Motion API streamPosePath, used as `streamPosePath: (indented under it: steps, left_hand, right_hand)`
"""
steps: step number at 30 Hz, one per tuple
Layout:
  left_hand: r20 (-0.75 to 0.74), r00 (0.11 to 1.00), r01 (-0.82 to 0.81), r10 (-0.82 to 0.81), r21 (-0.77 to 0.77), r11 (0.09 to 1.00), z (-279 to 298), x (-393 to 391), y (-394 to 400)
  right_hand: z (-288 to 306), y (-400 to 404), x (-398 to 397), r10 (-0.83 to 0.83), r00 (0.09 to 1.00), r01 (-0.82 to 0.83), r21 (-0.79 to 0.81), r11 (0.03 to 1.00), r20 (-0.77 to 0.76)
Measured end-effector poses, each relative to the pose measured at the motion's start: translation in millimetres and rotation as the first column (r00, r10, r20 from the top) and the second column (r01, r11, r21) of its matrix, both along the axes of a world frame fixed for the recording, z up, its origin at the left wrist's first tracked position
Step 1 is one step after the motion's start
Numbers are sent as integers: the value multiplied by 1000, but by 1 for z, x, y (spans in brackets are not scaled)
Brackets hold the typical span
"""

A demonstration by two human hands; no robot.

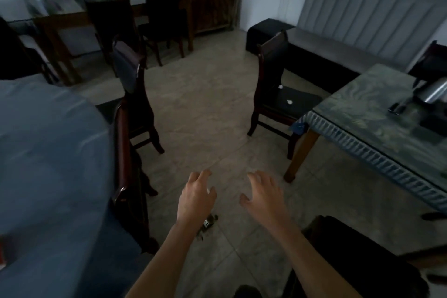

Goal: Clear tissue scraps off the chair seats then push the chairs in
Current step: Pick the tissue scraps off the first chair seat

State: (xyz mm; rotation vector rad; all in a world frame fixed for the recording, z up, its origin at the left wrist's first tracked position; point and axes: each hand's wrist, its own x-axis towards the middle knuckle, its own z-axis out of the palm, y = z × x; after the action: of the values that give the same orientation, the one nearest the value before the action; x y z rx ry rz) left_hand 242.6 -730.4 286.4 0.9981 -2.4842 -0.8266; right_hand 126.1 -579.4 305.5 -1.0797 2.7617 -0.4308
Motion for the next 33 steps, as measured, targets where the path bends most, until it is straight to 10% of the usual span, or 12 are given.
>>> streamPosePath:
  steps: [33]
  left_hand:
    - [-85,921,383,-381,8,924,1,-586,-167]
  right_hand:
    - [-9,-137,-522,-383,923,384,-75,920,27]
